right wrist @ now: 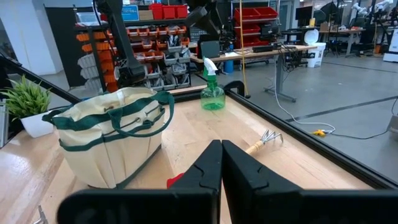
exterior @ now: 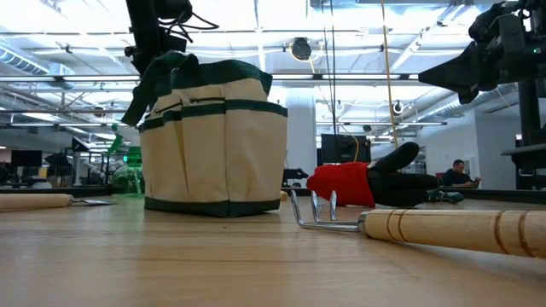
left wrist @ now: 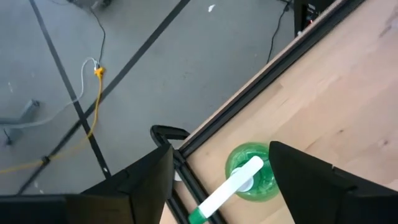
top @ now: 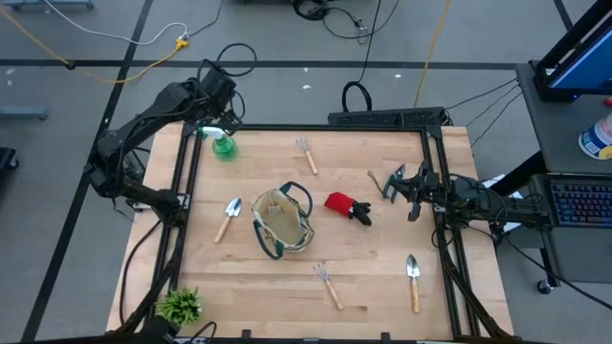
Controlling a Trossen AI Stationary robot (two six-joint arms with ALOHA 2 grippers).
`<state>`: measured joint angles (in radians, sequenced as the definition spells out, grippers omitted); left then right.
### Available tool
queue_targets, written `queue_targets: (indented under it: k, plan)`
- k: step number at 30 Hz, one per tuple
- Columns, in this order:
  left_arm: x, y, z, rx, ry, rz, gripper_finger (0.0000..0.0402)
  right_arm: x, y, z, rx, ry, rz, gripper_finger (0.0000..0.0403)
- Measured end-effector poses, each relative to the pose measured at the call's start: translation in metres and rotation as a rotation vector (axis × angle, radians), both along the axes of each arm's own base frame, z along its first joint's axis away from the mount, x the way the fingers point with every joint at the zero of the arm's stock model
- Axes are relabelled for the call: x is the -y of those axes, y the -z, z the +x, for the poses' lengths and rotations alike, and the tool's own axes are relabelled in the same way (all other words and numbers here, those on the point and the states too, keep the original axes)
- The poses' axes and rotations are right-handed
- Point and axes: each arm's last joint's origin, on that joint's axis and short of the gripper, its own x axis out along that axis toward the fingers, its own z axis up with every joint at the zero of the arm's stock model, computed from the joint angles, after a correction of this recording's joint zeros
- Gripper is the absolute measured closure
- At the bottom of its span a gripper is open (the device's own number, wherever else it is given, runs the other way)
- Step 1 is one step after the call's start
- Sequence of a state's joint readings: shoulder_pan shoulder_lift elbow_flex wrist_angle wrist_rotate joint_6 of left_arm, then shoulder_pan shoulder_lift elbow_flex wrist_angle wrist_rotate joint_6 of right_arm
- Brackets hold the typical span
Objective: Pick & Place Garden tools in Gardening bag
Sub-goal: Put the spray bottle into the gardening bag
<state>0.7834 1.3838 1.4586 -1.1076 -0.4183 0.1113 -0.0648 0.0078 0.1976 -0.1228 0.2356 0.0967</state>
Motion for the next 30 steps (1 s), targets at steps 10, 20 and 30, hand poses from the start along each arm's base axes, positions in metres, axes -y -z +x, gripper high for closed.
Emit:
queue_targets:
  k: [10,20,30]
  plan:
    - [-0.008,0.021,0.011,-0.019,0.011,-0.143,0.0126,0.000,0.000,0.000,0.000,0.000,0.000,0.0401]
    - [-0.020,0.052,0.023,-0.202,0.095,-0.282,0.0127,0.000,0.000,0.000,0.000,0.000,0.000,0.0401]
    - [-0.014,0.058,0.016,-0.341,0.174,-0.397,0.0126,0.000,0.000,0.000,0.000,0.002,0.000,0.0401]
